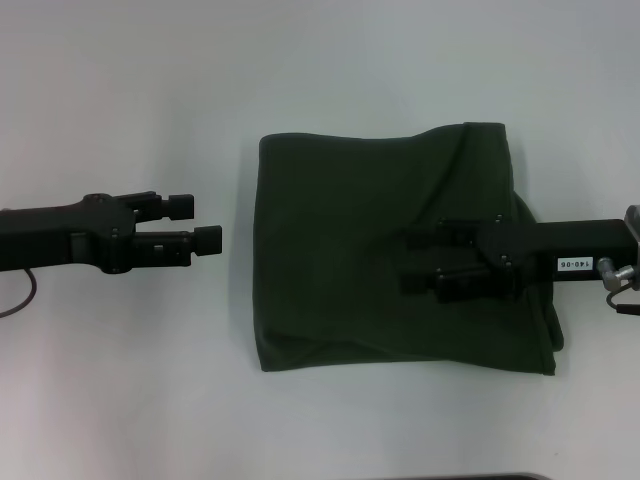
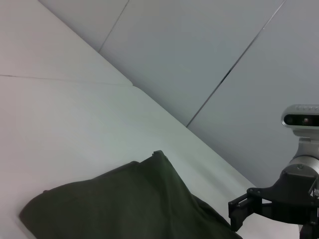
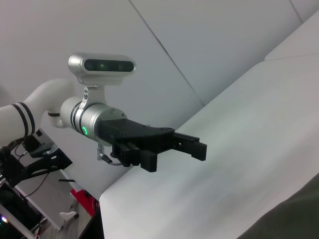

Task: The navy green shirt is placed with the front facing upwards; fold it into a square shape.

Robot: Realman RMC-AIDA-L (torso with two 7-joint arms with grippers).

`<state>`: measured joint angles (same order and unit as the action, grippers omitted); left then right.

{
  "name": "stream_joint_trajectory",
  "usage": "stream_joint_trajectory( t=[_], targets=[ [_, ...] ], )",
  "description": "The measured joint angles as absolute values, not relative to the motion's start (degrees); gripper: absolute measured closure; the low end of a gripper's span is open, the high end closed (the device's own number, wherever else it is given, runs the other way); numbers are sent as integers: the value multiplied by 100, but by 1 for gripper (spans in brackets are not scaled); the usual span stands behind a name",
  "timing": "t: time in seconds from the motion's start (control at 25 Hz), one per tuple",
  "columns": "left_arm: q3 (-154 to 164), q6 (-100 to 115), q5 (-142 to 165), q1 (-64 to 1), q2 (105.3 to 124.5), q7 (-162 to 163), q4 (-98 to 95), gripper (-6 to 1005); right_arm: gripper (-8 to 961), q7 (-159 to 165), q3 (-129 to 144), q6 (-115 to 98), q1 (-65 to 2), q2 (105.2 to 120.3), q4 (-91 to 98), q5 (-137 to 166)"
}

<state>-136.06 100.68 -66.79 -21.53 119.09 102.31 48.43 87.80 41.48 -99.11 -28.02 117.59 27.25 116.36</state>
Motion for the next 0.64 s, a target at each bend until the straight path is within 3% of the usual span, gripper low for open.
stream_joint_trajectory(
  t=[0.64],
  targets=[
    [-13597, 10069, -6675, -2153, 11900, 10224, 4842, 91, 36, 8780, 4148, -9896, -2804, 11786, 2725, 11657]
  ],
)
